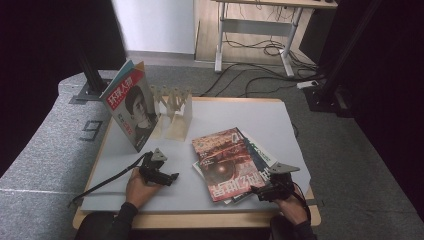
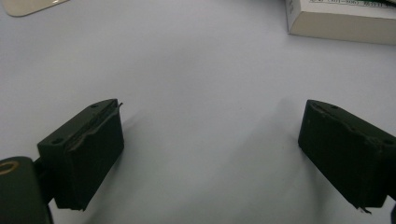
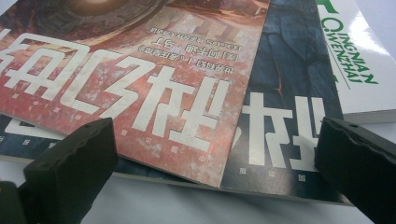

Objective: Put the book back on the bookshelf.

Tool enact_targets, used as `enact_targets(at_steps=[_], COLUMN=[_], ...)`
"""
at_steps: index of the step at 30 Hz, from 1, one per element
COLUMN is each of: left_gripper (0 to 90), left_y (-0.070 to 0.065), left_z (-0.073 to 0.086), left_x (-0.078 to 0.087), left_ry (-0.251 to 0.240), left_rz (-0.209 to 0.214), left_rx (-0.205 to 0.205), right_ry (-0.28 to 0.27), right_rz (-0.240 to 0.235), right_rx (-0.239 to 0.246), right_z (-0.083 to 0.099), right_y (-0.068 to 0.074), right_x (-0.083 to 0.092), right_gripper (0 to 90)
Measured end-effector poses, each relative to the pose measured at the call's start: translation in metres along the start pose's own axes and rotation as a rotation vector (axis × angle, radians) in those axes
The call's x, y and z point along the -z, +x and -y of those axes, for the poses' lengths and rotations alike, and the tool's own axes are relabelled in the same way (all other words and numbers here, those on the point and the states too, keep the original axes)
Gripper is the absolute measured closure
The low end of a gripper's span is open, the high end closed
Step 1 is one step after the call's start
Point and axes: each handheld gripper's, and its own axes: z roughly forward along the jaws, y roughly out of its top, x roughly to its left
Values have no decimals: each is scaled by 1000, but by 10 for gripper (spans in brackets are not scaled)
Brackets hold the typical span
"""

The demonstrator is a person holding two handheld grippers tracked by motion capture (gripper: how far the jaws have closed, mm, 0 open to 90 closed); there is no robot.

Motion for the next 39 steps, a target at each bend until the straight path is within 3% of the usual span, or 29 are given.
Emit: enact_targets(at_steps=[6,10,20,33,39], left_gripper=[64,64,64,63,49], left_y=[0,0,0,0,0], left_z=[0,0,0,0,-1], left_x=[0,0,0,0,0], left_ry=[0,0,0,2,7], left_rz=[0,0,0,0,16], left_rx=[0,0,0,1,-1], right_ry=[-8,-4,12,11,18], right_rz=[-3,24,38,92,143], right_rx=[-15,-22,-58,-94,-105], right_z=[0,-1,-6,-15,-17], right_y=[-7,-12,-32,-62,-74], right_x=[1,1,-2,-7,-8], right_gripper=[0,0,0,0,0])
